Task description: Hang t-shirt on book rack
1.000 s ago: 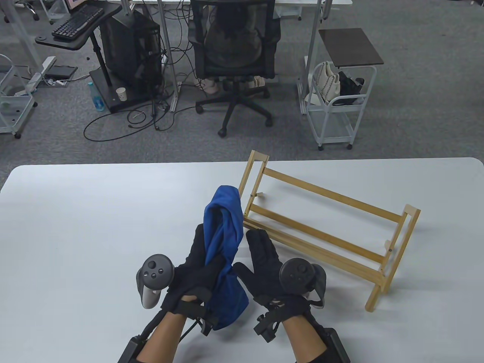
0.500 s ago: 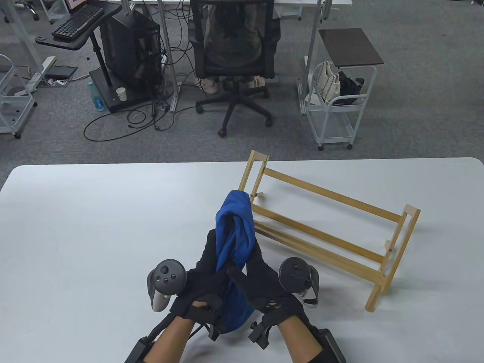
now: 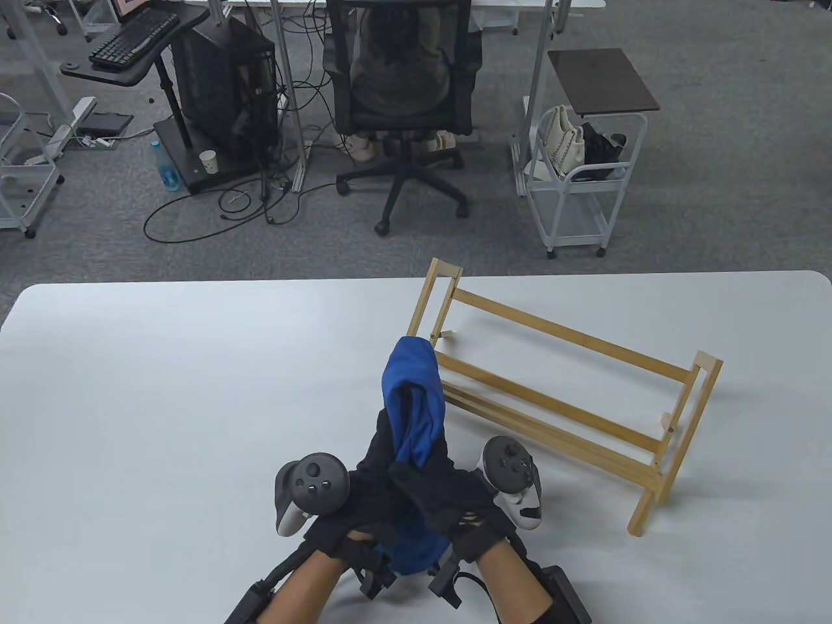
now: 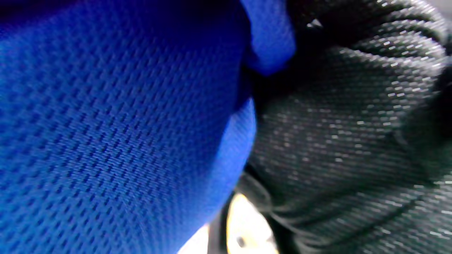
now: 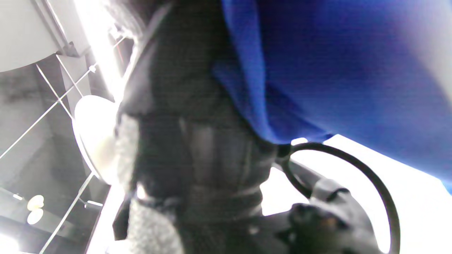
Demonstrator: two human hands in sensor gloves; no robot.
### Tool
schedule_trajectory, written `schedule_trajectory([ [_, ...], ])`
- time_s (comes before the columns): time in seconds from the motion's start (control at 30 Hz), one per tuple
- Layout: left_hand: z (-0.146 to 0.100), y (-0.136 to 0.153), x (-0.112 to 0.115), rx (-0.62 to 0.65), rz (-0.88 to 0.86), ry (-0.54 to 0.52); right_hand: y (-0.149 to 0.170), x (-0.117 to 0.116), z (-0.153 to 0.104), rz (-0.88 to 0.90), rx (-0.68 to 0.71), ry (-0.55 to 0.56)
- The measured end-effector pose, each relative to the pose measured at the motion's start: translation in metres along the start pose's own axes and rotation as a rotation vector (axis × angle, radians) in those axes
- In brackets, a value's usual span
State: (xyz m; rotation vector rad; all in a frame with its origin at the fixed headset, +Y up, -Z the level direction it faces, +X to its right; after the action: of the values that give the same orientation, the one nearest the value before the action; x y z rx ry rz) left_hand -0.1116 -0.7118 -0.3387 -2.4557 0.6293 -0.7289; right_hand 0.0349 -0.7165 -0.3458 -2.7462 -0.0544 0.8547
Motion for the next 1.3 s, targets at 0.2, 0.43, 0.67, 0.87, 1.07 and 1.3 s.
schedule_trajectory([
  [0.2, 0.001, 0.006, 0.007, -0.004, -0.061, 0.067, 0.01, 0.005, 0.0, 0.036, -0.018, -0.016],
  [0.43, 0.0, 0.008, 0.013, -0.005, -0.137, 0.112, 0.017, 0.01, -0.001, 0.077, -0.002, -0.002],
  [0.67, 0.001, 0.006, 0.02, 0.024, -0.201, 0.146, 0.021, 0.015, -0.003, 0.184, 0.044, -0.008],
  [0.87, 0.001, 0.006, 0.02, 0.028, -0.232, 0.167, 0.019, 0.018, -0.004, 0.125, 0.017, -0.034],
  [1.07, 0.001, 0.007, 0.018, 0.017, -0.181, 0.164, 0.011, 0.023, -0.007, -0.11, 0.017, 0.036],
  [1.3, -0.001, 0.006, 0.015, 0.02, -0.17, 0.148, 0.002, 0.031, -0.017, -0.254, 0.084, 0.203],
])
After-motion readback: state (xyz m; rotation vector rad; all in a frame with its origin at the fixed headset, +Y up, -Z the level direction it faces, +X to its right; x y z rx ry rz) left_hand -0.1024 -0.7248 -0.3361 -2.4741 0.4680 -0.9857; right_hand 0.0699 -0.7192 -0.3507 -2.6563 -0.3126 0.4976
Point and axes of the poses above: the tracker on the back of each hand, its own y axis roughly to the little-finger side, its own z axis roughly from the wrist to the fingertips, x = y × z, the point moved 3 cm from there along z, roughly from the wrist to the fingertips, and after that the axes turned 9 degrees about x, right-handed, at the moved point
